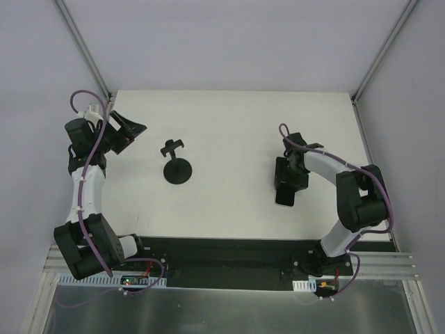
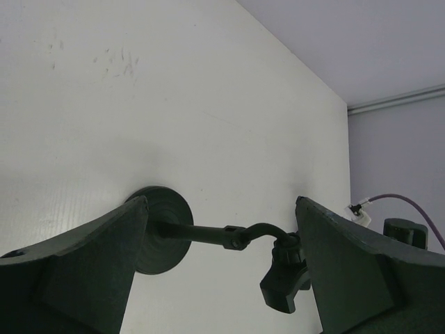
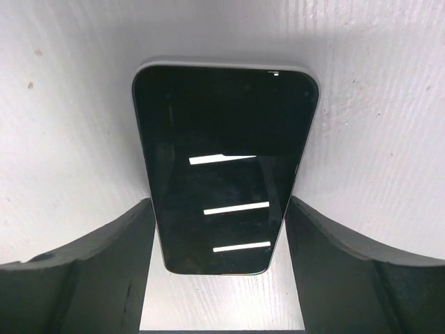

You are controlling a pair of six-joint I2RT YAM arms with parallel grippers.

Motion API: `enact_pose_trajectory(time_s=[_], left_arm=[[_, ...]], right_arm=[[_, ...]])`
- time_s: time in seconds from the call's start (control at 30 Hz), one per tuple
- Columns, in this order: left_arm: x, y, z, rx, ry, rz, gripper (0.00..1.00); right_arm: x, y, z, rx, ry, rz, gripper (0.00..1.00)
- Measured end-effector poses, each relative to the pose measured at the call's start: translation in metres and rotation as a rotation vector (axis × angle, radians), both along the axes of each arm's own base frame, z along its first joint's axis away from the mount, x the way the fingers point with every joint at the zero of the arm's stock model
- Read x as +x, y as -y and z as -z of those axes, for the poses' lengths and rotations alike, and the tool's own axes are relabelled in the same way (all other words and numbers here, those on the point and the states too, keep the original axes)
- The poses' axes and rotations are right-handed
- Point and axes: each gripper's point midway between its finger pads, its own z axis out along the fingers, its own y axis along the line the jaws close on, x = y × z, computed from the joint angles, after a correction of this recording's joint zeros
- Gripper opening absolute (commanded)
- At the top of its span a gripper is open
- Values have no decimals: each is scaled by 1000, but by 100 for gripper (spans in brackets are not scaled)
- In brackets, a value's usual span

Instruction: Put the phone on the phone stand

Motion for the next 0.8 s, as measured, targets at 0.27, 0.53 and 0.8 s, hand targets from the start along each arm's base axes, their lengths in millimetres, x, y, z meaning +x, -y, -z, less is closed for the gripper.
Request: enact_pose_trajectory(time_s=[0.27,0.53,0.8], left_arm=[[-2,3,5,24,-11,13,85],[-2,10,6,36,-11,32,84],[-2,18,8,34,-11,66,83]], right_arm=[[-4,-3,0,27,95,-18,1],[-4,-8,-3,74,241,-36,1],[0,-25,-11,136,349,-75,1]])
